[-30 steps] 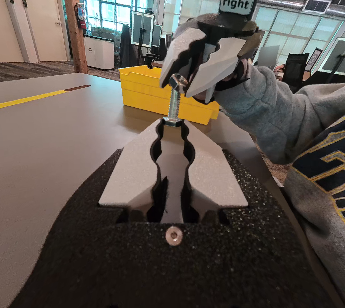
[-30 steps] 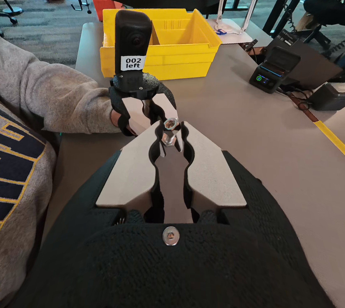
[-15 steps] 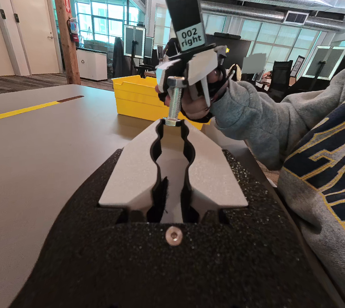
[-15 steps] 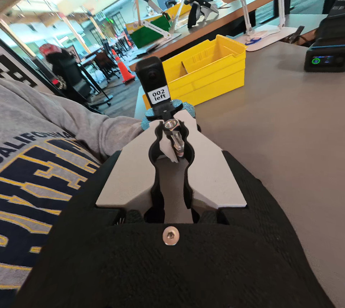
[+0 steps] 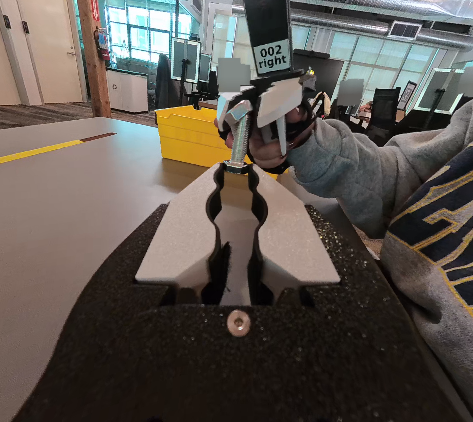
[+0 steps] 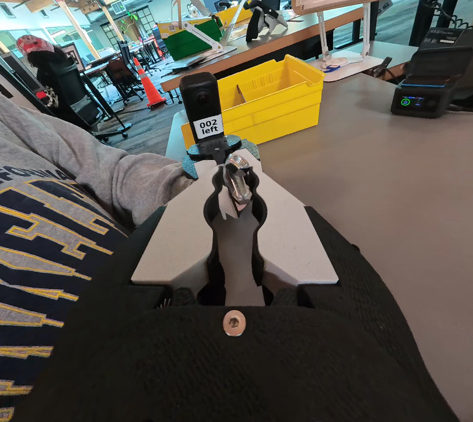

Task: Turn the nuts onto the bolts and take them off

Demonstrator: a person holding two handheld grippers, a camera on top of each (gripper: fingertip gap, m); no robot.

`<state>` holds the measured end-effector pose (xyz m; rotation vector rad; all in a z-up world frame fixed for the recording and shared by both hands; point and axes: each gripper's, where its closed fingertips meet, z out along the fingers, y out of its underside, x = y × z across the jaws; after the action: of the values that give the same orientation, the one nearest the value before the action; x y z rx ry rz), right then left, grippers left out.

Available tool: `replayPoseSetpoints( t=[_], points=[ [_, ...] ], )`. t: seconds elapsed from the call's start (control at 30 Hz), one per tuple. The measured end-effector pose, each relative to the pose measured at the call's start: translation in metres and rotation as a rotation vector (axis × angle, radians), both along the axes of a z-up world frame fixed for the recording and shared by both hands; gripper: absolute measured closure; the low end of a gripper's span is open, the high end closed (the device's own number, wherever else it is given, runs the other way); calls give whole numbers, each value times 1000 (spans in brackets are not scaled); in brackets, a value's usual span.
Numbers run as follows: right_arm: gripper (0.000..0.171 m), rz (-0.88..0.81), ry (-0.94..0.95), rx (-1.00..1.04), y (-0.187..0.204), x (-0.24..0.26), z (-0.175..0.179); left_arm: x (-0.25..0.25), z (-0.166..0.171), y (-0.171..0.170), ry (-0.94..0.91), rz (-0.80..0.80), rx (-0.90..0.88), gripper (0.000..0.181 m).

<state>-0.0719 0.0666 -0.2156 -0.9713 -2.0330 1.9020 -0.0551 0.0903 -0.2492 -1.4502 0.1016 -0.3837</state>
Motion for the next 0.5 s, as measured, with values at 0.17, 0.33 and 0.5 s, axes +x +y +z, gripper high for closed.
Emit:
replayPoseSetpoints(
  t=[0.17, 0.33, 0.5],
  points=[
    [152, 5, 21, -59, 0, 1, 6, 0, 0, 0, 2, 2, -1, 165],
    [154, -11, 48, -50, 1, 0, 7, 0, 0, 0, 1, 2, -3, 165],
    [154, -17, 85, -43, 2, 0, 7, 0, 1, 0, -9, -6, 3, 165]
  ],
)
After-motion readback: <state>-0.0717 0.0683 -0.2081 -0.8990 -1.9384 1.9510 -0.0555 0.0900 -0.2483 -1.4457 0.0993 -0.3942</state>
